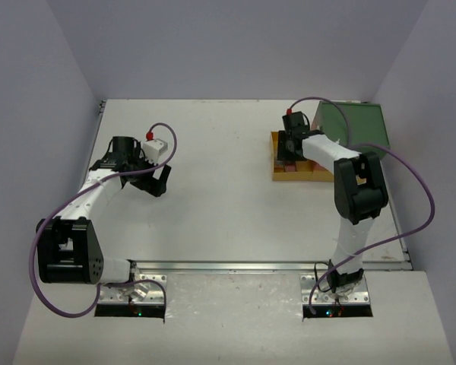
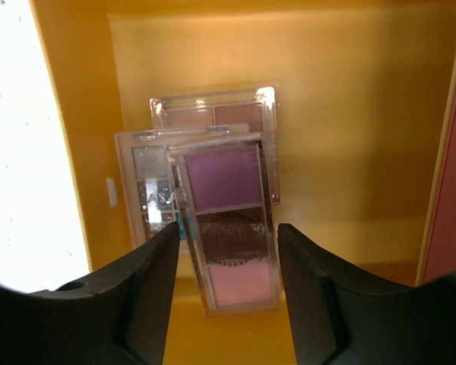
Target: Organize the makeup
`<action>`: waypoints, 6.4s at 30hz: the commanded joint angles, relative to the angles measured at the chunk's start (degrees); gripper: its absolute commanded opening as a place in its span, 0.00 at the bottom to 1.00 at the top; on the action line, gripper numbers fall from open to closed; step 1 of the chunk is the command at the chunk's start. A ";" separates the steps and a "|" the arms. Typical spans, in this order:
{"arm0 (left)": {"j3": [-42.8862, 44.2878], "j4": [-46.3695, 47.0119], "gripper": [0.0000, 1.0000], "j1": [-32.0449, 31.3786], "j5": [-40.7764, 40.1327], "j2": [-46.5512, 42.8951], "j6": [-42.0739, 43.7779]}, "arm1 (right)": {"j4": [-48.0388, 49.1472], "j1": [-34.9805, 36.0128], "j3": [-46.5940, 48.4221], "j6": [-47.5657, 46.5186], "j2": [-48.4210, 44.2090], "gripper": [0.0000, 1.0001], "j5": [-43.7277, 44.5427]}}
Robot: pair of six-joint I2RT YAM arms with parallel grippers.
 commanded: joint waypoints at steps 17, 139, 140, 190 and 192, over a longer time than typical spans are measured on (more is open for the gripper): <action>-2.24 0.07 1.00 0.22 0.34 -5.79 -2.08 | 2.40 10.98 -1.76 -12.52 -14.33 0.57 5.55; -13.88 12.22 1.00 4.07 0.38 -6.81 5.97 | 17.66 9.63 -6.52 -62.21 10.86 0.59 39.12; -13.70 12.11 1.00 4.03 0.32 -6.81 5.89 | 16.78 10.43 -5.82 -61.55 9.96 0.59 38.53; -36.28 11.03 1.00 5.14 -14.66 -60.49 1.38 | -2.27 23.93 -70.03 9.35 -111.31 0.95 5.59; -36.27 11.11 1.00 5.14 -14.74 -60.16 1.38 | -2.52 23.93 -70.45 9.52 -112.58 0.95 5.59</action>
